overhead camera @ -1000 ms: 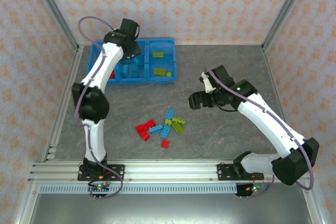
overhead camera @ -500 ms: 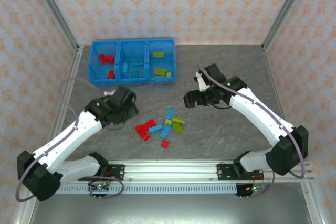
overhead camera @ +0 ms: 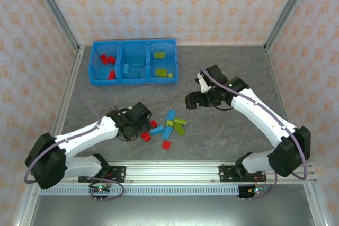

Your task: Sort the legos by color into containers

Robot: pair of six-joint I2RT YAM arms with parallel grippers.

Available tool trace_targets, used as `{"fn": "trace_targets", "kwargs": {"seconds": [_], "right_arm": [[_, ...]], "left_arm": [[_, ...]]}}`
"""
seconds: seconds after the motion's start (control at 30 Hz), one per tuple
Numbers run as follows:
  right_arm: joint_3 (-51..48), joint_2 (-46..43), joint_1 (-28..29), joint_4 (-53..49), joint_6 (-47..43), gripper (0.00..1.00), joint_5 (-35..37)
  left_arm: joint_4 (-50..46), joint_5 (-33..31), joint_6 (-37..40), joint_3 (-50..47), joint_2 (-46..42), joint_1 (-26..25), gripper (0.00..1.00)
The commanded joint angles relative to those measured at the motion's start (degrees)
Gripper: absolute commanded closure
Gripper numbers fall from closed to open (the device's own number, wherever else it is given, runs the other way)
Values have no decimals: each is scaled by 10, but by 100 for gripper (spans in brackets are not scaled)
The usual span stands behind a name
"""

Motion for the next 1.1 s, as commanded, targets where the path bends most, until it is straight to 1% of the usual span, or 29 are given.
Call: {"fn": "trace_targets", "kwargs": {"seconds": [0.0,0.23,0.33,0.4,0.43,0.53,0.67,0.73,0.8,0.87,0.93,1.0,1.07], "right_arm": [[2,-3,0,-6,-4,11,0],[2,-7,0,-11,-6,11,0],[-1,-11,1,-10,-5,11,1],[-3,-12,0,-8,-3,11,-1],[-2,-12,1,-8,-3,11,-2],[-1,-10,0,-7,-4,11,-2],[-1,-10,0,-8,-4,11,-8],[-1,-10,0,-6,-10,11,-26],[-2,-14,1,-2,-21,11,-60],[-5,-21,2,2,-29,11,-93],[-12,-31,3,16,-25,11,-104],[-19,-38,4,29,-19,10,-102],[-20,-38,4,32,-17,10,-95]], "left_arm": [[24,-22,-2,12,21,0,24],[87,-23,-13,-45,16,35,41],[85,-27,-7,-54,14,40,45],[91,-19,-6,-65,16,45,45],[97,-13,-7,-72,16,47,47],[103,-7,-11,-80,16,48,56],[89,-7,-5,-77,16,49,66],[76,-9,-1,-74,13,52,74],[59,-11,7,-58,0,60,79],[26,-22,30,-21,-25,77,81],[-12,-43,63,36,-50,112,82],[-33,-41,102,87,-59,168,82],[-43,-28,146,139,-49,227,82]]}}
